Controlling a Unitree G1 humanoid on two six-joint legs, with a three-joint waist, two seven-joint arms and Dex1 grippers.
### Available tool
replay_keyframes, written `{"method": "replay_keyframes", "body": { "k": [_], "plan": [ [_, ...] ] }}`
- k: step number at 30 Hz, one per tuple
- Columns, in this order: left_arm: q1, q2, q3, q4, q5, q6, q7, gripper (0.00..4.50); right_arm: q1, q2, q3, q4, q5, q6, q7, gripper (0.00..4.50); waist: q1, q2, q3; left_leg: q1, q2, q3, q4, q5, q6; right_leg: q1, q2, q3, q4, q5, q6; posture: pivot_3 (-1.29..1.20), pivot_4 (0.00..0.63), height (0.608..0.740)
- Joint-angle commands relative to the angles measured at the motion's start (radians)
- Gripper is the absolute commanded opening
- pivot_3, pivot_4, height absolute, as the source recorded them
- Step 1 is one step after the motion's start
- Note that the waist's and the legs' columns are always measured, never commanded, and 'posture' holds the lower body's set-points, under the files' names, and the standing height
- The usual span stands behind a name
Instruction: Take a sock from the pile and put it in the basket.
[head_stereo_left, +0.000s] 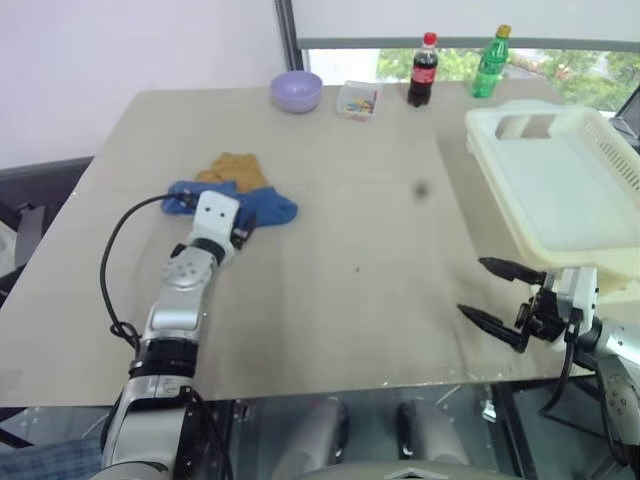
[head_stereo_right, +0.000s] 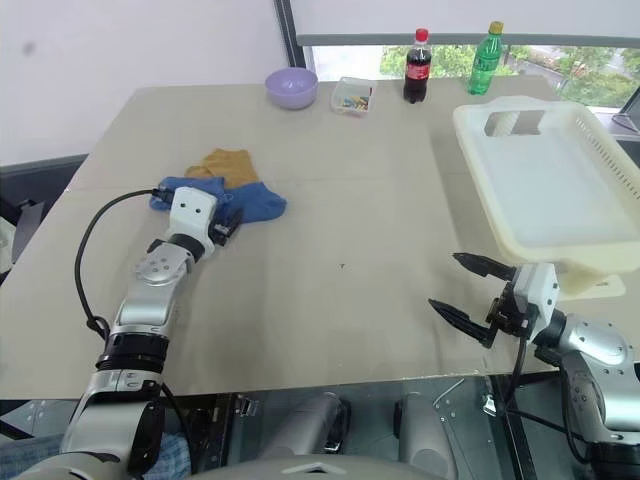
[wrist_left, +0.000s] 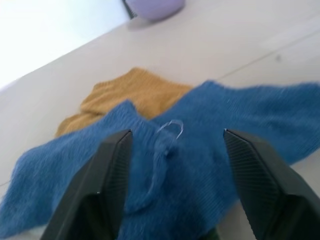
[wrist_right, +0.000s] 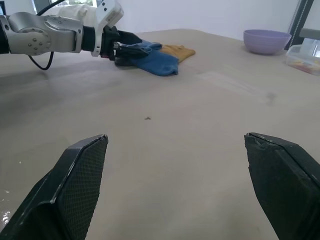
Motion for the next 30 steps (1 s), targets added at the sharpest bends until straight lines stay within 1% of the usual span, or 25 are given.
{"method": "replay_keyframes", "body": {
  "k": [1, 4, 5, 6, 8, 10, 11, 16, 20, 23, 26, 27, 29, 30],
  "plan": [
    [-0.016, 0.018, 0.009, 0.005, 0.011, 0.014, 0.007, 2.84, 0.006, -0.002, -0.021, -0.008, 0.007, -0.029, 0.009, 4.5, 0.0, 0.0, 0.0, 0.0, 0.0, 0.0, 0.0, 0.0, 0.0, 0.0, 0.0, 0.0, 0.0, 0.0, 0.0, 0.0, 0.15, 0.74],
    [-0.019, 0.015, 0.01, 0.026, 0.011, -0.001, 0.015, 2.84, 0.01, -0.003, -0.023, -0.006, 0.009, -0.034, 0.01, 4.5, 0.0, 0.0, 0.0, 0.0, 0.0, 0.0, 0.0, 0.0, 0.0, 0.0, 0.0, 0.0, 0.001, 0.0, 0.0, 0.0, 0.15, 0.74],
    [-0.019, 0.012, 0.013, 0.028, 0.008, -0.01, 0.018, 2.31, 0.012, -0.003, -0.023, -0.006, 0.01, -0.035, 0.011, 4.5, 0.0, 0.0, 0.0, 0.0, 0.0, 0.0, 0.0, 0.0, 0.0, 0.0, 0.0, 0.0, 0.001, 0.0, 0.0, 0.0, 0.15, 0.74],
    [-0.019, 0.011, 0.015, 0.029, 0.008, -0.015, 0.02, 2.04, 0.013, -0.003, -0.024, -0.007, 0.011, -0.036, 0.011, 4.5, 0.0, 0.0, 0.0, 0.0, 0.0, 0.0, 0.0, 0.0, 0.0, 0.0, 0.0, 0.0, 0.001, 0.0, 0.0, 0.0, 0.15, 0.74],
    [-0.018, 0.01, 0.017, 0.026, 0.007, -0.018, 0.025, 1.11, 0.015, -0.002, -0.025, -0.007, 0.012, -0.038, 0.01, 4.5, 0.0, 0.0, 0.0, 0.0, 0.0, 0.0, 0.0, 0.0, 0.0, 0.0, 0.0, 0.0, 0.002, 0.0, 0.0, 0.0, 0.15, 0.74],
    [-0.019, 0.003, 0.026, 0.007, -0.011, -0.031, 0.021, 0.06, 0.017, -0.001, -0.024, -0.009, 0.012, -0.038, 0.01, 4.5, 0.0, 0.0, 0.0, 0.001, 0.0, 0.0, 0.0, 0.0, -0.001, 0.0, 0.0, 0.0, 0.002, 0.0, 0.0, 0.0, 0.15, 0.74],
    [-0.018, -0.001, 0.028, -0.008, -0.02, -0.042, 0.016, 0.02, 0.018, -0.001, -0.023, -0.009, 0.012, -0.038, 0.011, 4.5, 0.0, 0.0, 0.0, 0.001, 0.0, 0.0, 0.0, 0.001, -0.001, 0.0, 0.0, 0.0, 0.002, 0.0, 0.0, 0.0, 0.15, 0.74],
    [-0.003, -0.011, 0.03, -0.062, -0.034, -0.055, 0.009, 0.02, 0.021, 0.002, -0.02, -0.011, 0.012, -0.036, 0.011, 4.5, 0.0, 0.0, 0.0, 0.001, 0.0, 0.0, 0.001, 0.001, -0.001, 0.0, 0.0, 0.0, 0.003, 0.0, 0.0, 0.0, 0.15, 0.74],
    [0.032, -0.01, 0.03, -0.071, -0.031, -0.05, 0.011, 0.02, 0.022, 0.004, -0.016, -0.006, 0.008, -0.038, 0.012, 4.5, -0.001, 0.0, 0.0, 0.001, 0.0, 0.0, 0.001, 0.001, -0.001, 0.0, 0.0, 0.0, 0.002, 0.0, 0.0, 0.0, 0.15, 0.74],
    [0.048, -0.009, 0.028, -0.095, -0.046, -0.036, -0.013, 0.02, 0.022, 0.004, -0.017, -0.005, 0.007, -0.039, 0.014, 4.5, -0.001, 0.0, 0.0, 0.001, 0.0, 0.0, 0.001, 0.001, -0.001, 0.0, 0.0, 0.001, 0.003, 0.0, 0.0, 0.0, 0.15, 0.74],
    [0.049, -0.017, 0.029, -0.112, -0.047, -0.031, -0.006, 0.98, 0.022, 0.003, -0.016, -0.002, 0.006, -0.039, 0.018, 4.5, 0.0, 0.0, 0.0, 0.001, 0.0, 0.0, 0.001, 0.001, -0.001, 0.0, 0.0, 0.001, 0.003, 0.0, 0.0, 0.0, 0.15, 0.74],
    [0.047, -0.019, 0.031, -0.112, -0.045, -0.03, 0.002, 1.38, 0.022, 0.003, -0.016, -0.001, 0.006, -0.04, 0.019, 4.5, 0.001, 0.0, 0.0, 0.001, 0.0, 0.0, 0.001, 0.001, -0.001, 0.0, 0.0, 0.001, 0.003, 0.0, 0.0, 0.0, 0.15, 0.74],
    [0.045, -0.019, 0.029, -0.109, -0.041, -0.028, 0.006, 2.34, 0.023, 0.002, -0.017, 0.0, 0.006, -0.04, 0.021, 4.5, 0.001, -0.001, 0.0, 0.001, 0.0, 0.0, 0.001, 0.001, -0.001, 0.0, 0.0, 0.001, 0.003, 0.0, 0.0, 0.0, 0.15, 0.74],
    [0.045, -0.017, 0.028, -0.109, -0.041, -0.028, 0.007, 2.34, 0.024, 0.002, -0.017, 0.002, 0.005, -0.042, 0.022, 4.5, 0.001, -0.001, 0.0, 0.001, 0.0, 0.0, 0.001, 0.001, -0.001, 0.0, 0.0, 0.001, 0.003, 0.0, 0.0, 0.0, 0.15, 0.74]
  ]
}}
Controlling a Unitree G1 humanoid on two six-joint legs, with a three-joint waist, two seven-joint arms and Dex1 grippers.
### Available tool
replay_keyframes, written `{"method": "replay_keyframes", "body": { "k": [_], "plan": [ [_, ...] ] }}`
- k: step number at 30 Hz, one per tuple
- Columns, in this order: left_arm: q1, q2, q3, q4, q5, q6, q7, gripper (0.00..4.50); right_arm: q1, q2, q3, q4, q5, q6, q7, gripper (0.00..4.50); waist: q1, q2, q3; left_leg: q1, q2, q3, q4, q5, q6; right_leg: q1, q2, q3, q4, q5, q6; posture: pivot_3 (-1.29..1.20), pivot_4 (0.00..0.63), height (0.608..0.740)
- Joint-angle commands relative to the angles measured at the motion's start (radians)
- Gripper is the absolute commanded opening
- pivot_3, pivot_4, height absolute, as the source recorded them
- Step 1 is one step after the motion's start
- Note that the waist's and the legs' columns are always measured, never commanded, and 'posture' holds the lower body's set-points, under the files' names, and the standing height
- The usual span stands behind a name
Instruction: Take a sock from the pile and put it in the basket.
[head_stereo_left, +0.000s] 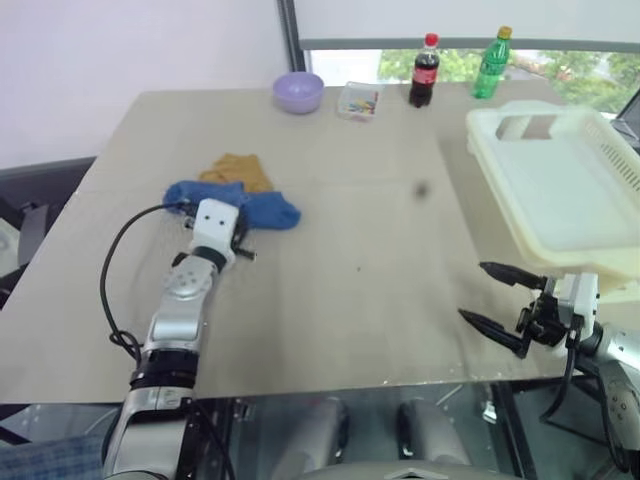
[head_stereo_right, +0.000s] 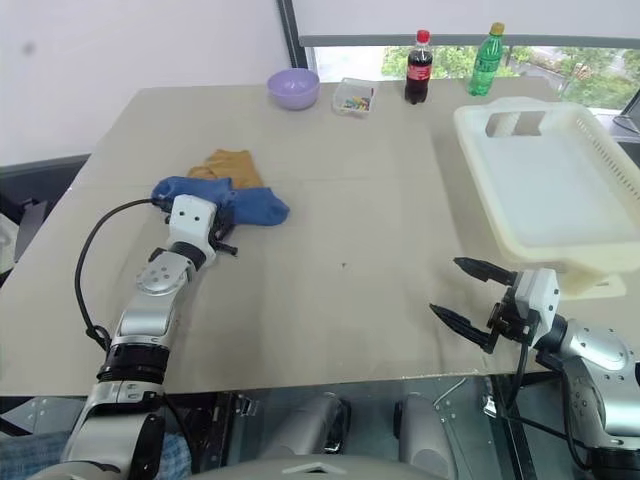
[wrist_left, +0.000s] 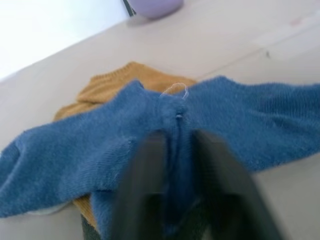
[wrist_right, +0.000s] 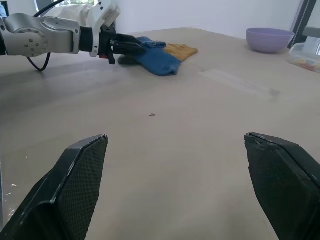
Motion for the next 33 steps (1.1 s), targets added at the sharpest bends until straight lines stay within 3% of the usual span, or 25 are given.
{"method": "replay_keyframes", "body": {
  "k": [1, 6, 7, 9, 12, 13, 22, 29, 33],
  "plan": [
    [-0.009, 0.004, 0.021, -0.035, -0.002, -0.007, 0.014, 2.34, 0.003, -0.005, -0.016, -0.008, 0.006, -0.022, 0.008, 4.5, 0.0, 0.0, 0.0, 0.0, 0.0, 0.0, 0.0, 0.0, 0.0, 0.0, 0.0, 0.0, 0.0, 0.0, 0.0, 0.0, 0.15, 0.74],
    [-0.015, 0.003, 0.031, -0.031, -0.008, -0.008, 0.031, 2.34, 0.005, -0.005, -0.015, 0.003, 0.003, -0.031, 0.01, 4.5, -0.001, 0.0, 0.0, 0.0, 0.0, 0.0, 0.0, 0.0, 0.0, 0.0, 0.0, 0.0, 0.0, 0.0, 0.0, 0.0, 0.15, 0.74],
    [-0.016, 0.004, 0.033, -0.028, -0.008, -0.009, 0.033, 1.85, 0.006, -0.005, -0.015, 0.006, 0.002, -0.034, 0.012, 4.5, -0.001, 0.0, 0.0, 0.0, 0.0, 0.0, 0.0, 0.0, 0.0, 0.0, 0.0, 0.0, 0.0, 0.0, 0.0, 0.0, 0.15, 0.74],
    [-0.018, 0.005, 0.034, -0.025, -0.009, -0.009, 0.035, 1.53, 0.007, -0.004, -0.014, 0.011, 0.001, -0.038, 0.013, 4.5, -0.001, 0.0, 0.0, 0.0, 0.0, 0.0, 0.0, 0.0, 0.0, 0.0, 0.0, 0.0, 0.0, 0.0, 0.0, 0.0, 0.15, 0.74],
    [-0.02, 0.007, 0.035, -0.019, -0.009, -0.009, 0.035, 0.18, 0.007, -0.001, -0.014, 0.017, -0.001, -0.045, 0.014, 4.5, -0.001, 0.0, 0.0, 0.0, 0.0, 0.0, 0.0, 0.0, 0.0, 0.0, 0.0, 0.0, 0.0, 0.0, 0.0, 0.0, 0.15, 0.74],
    [-0.021, 0.007, 0.035, -0.015, -0.009, -0.009, 0.035, 0.08, 0.008, -0.001, -0.014, 0.019, -0.002, -0.047, 0.014, 4.5, -0.001, 0.0, 0.0, 0.0, 0.0, 0.0, 0.0, 0.0, 0.0, 0.0, 0.0, 0.0, 0.0, 0.0, 0.0, 0.0, 0.15, 0.74],
    [-0.033, -0.01, 0.039, -0.05, -0.038, -0.023, 0.018, 0.08, 0.012, 0.003, -0.014, 0.032, -0.007, -0.064, 0.015, 4.5, -0.001, 0.0, 0.0, 0.0, 0.0, 0.0, 0.0, 0.0, 0.0, 0.0, 0.0, 0.0, 0.0, 0.0, 0.0, 0.0, 0.15, 0.74],
    [0.051, 0.018, 0.027, -0.429, -0.106, 0.202, -0.049, 0.08, 0.019, 0.0, -0.023, 0.031, -0.009, -0.072, 0.01, 4.5, -0.001, -0.001, 0.0, 0.0, 0.0, 0.0, 0.0, 0.0, 0.0, 0.0, 0.0, 0.001, 0.0, 0.0, 0.0, 0.0, 0.15, 0.74],
    [0.068, 0.032, -0.001, -0.486, -0.095, 0.288, -0.073, 0.08, 0.014, 0.0, -0.018, 0.034, -0.01, -0.071, 0.011, 4.5, -0.001, -0.001, 0.0, 0.001, 0.0, 0.001, 0.0, 0.0, 0.0, 0.0, 0.0, 0.001, 0.001, 0.0, 0.0, 0.0, 0.15, 0.74]
  ]
}}
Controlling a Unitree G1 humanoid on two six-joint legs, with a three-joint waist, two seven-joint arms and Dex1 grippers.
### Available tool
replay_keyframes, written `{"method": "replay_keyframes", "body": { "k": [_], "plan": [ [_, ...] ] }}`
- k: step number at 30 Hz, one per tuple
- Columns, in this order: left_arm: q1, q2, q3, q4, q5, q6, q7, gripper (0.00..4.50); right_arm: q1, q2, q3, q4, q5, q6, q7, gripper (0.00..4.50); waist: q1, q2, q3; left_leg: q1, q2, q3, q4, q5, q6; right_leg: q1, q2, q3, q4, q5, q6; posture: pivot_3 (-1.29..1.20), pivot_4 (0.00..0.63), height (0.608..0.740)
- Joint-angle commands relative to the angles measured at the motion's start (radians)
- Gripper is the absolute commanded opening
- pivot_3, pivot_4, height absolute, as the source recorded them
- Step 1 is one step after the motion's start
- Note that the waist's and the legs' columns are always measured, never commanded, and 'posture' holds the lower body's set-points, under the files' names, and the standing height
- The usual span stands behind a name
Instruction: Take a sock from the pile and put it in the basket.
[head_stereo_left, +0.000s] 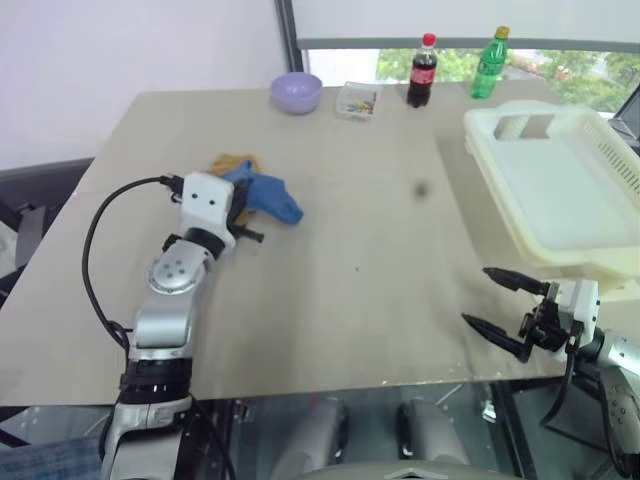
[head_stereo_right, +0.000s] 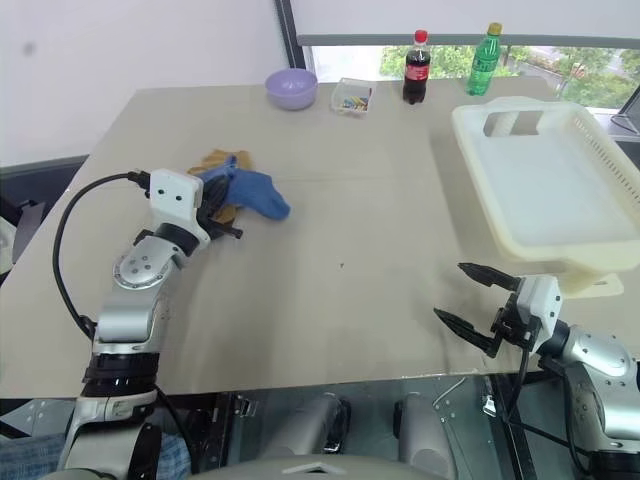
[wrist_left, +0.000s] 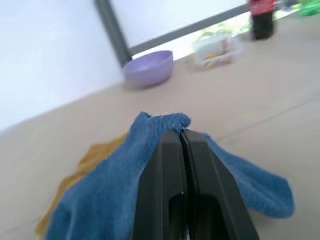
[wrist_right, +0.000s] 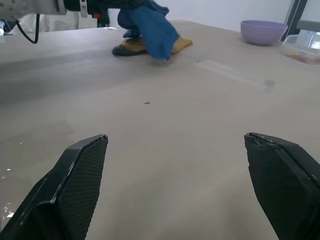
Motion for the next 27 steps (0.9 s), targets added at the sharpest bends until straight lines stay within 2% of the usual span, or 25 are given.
{"method": "replay_keyframes", "body": {
  "k": [1, 4, 9, 14, 17, 24, 25, 27],
  "plan": [
    [0.009, 0.017, -0.026, -0.055, 0.006, 0.065, -0.027, 0.08, -0.006, -0.004, -0.016, -0.014, 0.01, -0.014, 0.002, 4.5, 0.0, 0.0, 0.0, 0.0, 0.0, 0.0, 0.0, 0.0, 0.0, 0.0, 0.0, 0.0, 0.0, 0.0, 0.0, 0.0, 0.15, 0.74],
    [0.024, 0.02, -0.048, -0.045, 0.027, 0.082, -0.03, 0.08, -0.015, -0.003, -0.015, -0.01, 0.007, -0.02, 0.004, 4.5, 0.0, 0.0, 0.0, 0.001, 0.0, 0.0, 0.0, 0.0, 0.0, 0.0, 0.001, 0.0, 0.0, 0.0, 0.0, 0.0, 0.15, 0.74],
    [0.036, 0.04, -0.017, 0.001, 0.071, 0.065, 0.011, 0.08, -0.022, -0.006, -0.014, -0.003, 0.0, -0.023, 0.006, 4.5, 0.001, 0.0, 0.0, 0.0, 0.001, 0.0, 0.0, 0.0, -0.001, 0.0, 0.001, 0.0, 0.0, 0.0, 0.0, 0.0, 0.15, 0.74],
    [0.037, 0.028, -0.005, 0.001, 0.054, 0.096, 0.007, 0.08, -0.027, -0.001, -0.011, -0.001, -0.002, -0.023, 0.003, 4.5, 0.001, 0.0, 0.0, 0.0, 0.001, 0.0, 0.0, 0.0, -0.001, 0.0, 0.001, 0.0, 0.0, 0.0, 0.0, 0.0, 0.15, 0.74],
    [0.035, 0.021, -0.014, -0.009, 0.053, 0.134, 0.006, 0.9, -0.028, 0.0, -0.01, -0.002, -0.004, -0.022, 0.0, 4.5, 0.001, 0.0, 0.0, 0.0, 0.001, 0.0, 0.0, 0.0, -0.001, 0.0, 0.001, 0.0, 0.0, 0.0, 0.0, 0.0, 0.15, 0.74],
    [0.029, 0.005, -0.042, -0.017, 0.071, 0.185, 0.012, 4.16, -0.022, 0.001, -0.009, -0.009, -0.01, -0.02, -0.008, 4.5, 0.001, 0.0, 0.0, 0.0, 0.001, 0.0, 0.0, 0.0, -0.001, 0.0, 0.001, 0.0, 0.0, 0.0, 0.0, 0.0, 0.15, 0.74],
    [0.024, 0.002, -0.045, -0.013, 0.072, 0.188, 0.015, 4.45, -0.02, 0.001, -0.008, -0.01, -0.011, -0.02, -0.01, 4.5, 0.001, 0.0, 0.0, 0.0, 0.001, 0.0, 0.0, 0.0, -0.001, 0.0, 0.001, 0.0, 0.0, 0.0, 0.0, 0.0, 0.15, 0.74],
    [0.008, -0.005, -0.049, -0.007, 0.072, 0.196, 0.021, 4.45, -0.017, 0.001, -0.009, -0.012, -0.011, -0.02, -0.011, 4.5, 0.001, 0.0, 0.0, 0.0, 0.001, 0.0, 0.0, 0.0, -0.001, 0.0, 0.001, 0.0, 0.0, 0.0, 0.0, 0.0, 0.15, 0.74]
  ]
}}
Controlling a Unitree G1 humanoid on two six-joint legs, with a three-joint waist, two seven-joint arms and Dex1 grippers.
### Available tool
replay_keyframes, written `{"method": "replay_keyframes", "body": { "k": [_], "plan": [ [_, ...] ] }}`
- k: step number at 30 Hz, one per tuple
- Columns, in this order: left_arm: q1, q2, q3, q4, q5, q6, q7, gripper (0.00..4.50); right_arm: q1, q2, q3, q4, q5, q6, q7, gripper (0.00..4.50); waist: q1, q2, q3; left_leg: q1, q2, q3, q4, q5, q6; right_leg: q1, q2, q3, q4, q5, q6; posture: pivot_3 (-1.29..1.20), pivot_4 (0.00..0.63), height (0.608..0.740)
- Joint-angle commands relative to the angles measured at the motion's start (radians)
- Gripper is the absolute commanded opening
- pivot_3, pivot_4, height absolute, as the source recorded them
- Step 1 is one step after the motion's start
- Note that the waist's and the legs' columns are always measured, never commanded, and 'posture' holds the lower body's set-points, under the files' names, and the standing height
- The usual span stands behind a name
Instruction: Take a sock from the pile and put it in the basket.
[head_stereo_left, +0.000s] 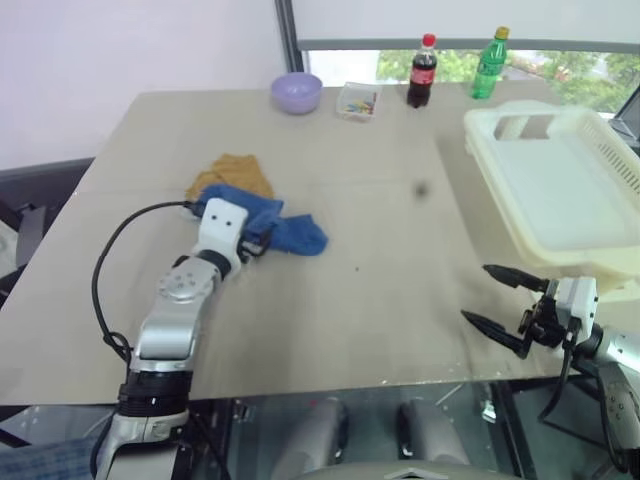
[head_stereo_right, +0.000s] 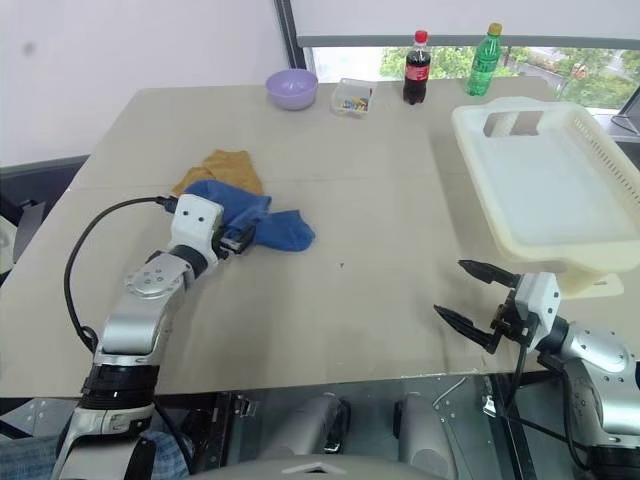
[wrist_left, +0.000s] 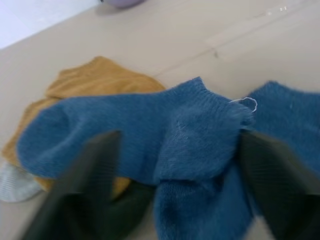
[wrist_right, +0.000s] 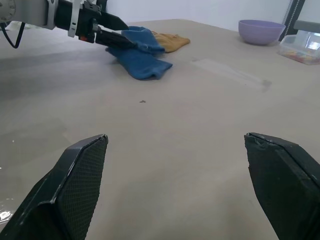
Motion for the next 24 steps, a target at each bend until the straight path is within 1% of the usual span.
{"method": "replay_keyframes", "body": {
  "k": [1, 6, 7, 8, 11, 12, 13, 19, 21, 22, 24],
  "plan": [
    [-0.04, -0.006, 0.003, -0.026, 0.011, 0.008, 0.018, 4.45, 0.006, 0.0, -0.01, -0.028, 0.007, -0.018, -0.002, 4.5, 0.0, 0.0, 0.0, 0.0, 0.0, 0.0, 0.0, 0.0, 0.0, 0.0, 0.0, 0.0, 0.0, 0.0, 0.0, 0.0, 0.15, 0.74],
    [-0.074, -0.021, -0.002, -0.01, 0.011, 0.012, 0.019, 4.45, 0.015, 0.0, -0.014, -0.025, 0.004, -0.025, -0.003, 4.5, 0.0, 0.0, 0.0, 0.0, 0.0, 0.0, 0.0, 0.0, 0.0, 0.0, 0.0, 0.0, 0.0, 0.0, 0.0, 0.0, 0.15, 0.74],
    [-0.077, -0.022, -0.003, -0.004, 0.013, 0.015, 0.021, 3.96, 0.017, 0.001, -0.015, -0.024, 0.003, -0.027, -0.003, 4.5, -0.001, 0.0, 0.0, 0.0, 0.0, 0.0, 0.0, 0.0, 0.0, 0.0, 0.0, 0.0, 0.0, 0.0, 0.0, 0.0, 0.15, 0.74],
    [-0.079, -0.023, -0.004, 0.002, 0.015, 0.017, 0.023, 3.69, 0.019, 0.001, -0.016, -0.023, 0.003, -0.029, -0.003, 4.5, -0.001, 0.0, 0.0, 0.0, 0.0, 0.0, 0.0, 0.0, 0.0, 0.0, 0.0, 0.0, 0.0, 0.0, 0.0, 0.0, 0.15, 0.74],
    [-0.081, -0.02, -0.01, 0.011, 0.022, 0.043, 0.023, 2.46, 0.022, 0.001, -0.017, -0.019, 0.003, -0.033, -0.002, 4.5, -0.001, 0.0, 0.0, 0.0, 0.0, 0.0, 0.0, 0.0, 0.0, 0.0, 0.0, 0.0, 0.0, 0.0, 0.0, 0.0, 0.15, 0.74],
    [-0.08, -0.019, -0.015, 0.011, 0.022, 0.051, 0.018, 1.79, 0.023, 0.001, -0.017, -0.016, 0.001, -0.036, -0.003, 4.5, -0.001, 0.0, 0.0, 0.0, 0.0, 0.0, 0.0, 0.0, 0.0, 0.0, 0.0, 0.0, 0.0, 0.0, 0.0, 0.0, 0.15, 0.74],
    [-0.078, -0.015, -0.027, 0.013, 0.027, 0.049, 0.008, 1.47, 0.024, 0.001, -0.017, -0.013, 0.0, -0.038, -0.002, 4.5, 0.0, 0.0, 0.0, 0.0, 0.0, 0.0, 0.0, 0.0, 0.0, 0.0, 0.0, 0.0, 0.0, 0.0, 0.0, 0.0, 0.15, 0.74],
    [-0.082, -0.004, -0.069, 0.031, 0.062, 0.009, -0.003, 1.47, 0.026, -0.001, -0.016, 0.0, 0.0, -0.049, 0.003, 4.5, 0.001, 0.0, 0.0, 0.0, 0.0, 0.0, 0.0, 0.0, 0.0, 0.0, 0.0, 0.0, 0.0, 0.0, 0.0, 0.0, 0.15, 0.74],
    [-0.084, -0.006, -0.073, 0.034, 0.064, -0.007, -0.009, 1.47, 0.027, -0.002, -0.017, 0.003, 0.001, -0.051, 0.005, 4.5, 0.001, 0.0, 0.0, 0.0, 0.0, 0.0, 0.0, 0.0, 0.0, 0.0, 0.0, 0.0, 0.0, 0.0, 0.0, 0.0, 0.15, 0.74],
    [-0.084, -0.009, -0.074, 0.024, 0.044, 0.002, -0.033, 1.47, 0.027, -0.002, -0.018, 0.005, 0.001, -0.053, 0.006, 4.5, 0.0, 0.0, 0.0, 0.0, 0.0, 0.0, 0.0, 0.0, 0.0, 0.0, 0.0, 0.0, 0.0, 0.0, 0.0, 0.0, 0.15, 0.74],
    [-0.082, -0.007, -0.077, 0.01, 0.049, 0.003, -0.038, 1.99, 0.029, -0.003, -0.019, 0.009, 0.001, -0.057, 0.007, 4.5, 0.0, 0.0, 0.0, 0.0, 0.0, 0.0, 0.0, 0.0, 0.0, 0.0, 0.0, 0.0, 0.0, 0.0, 0.0, 0.0, 0.15, 0.74]
  ]
}}
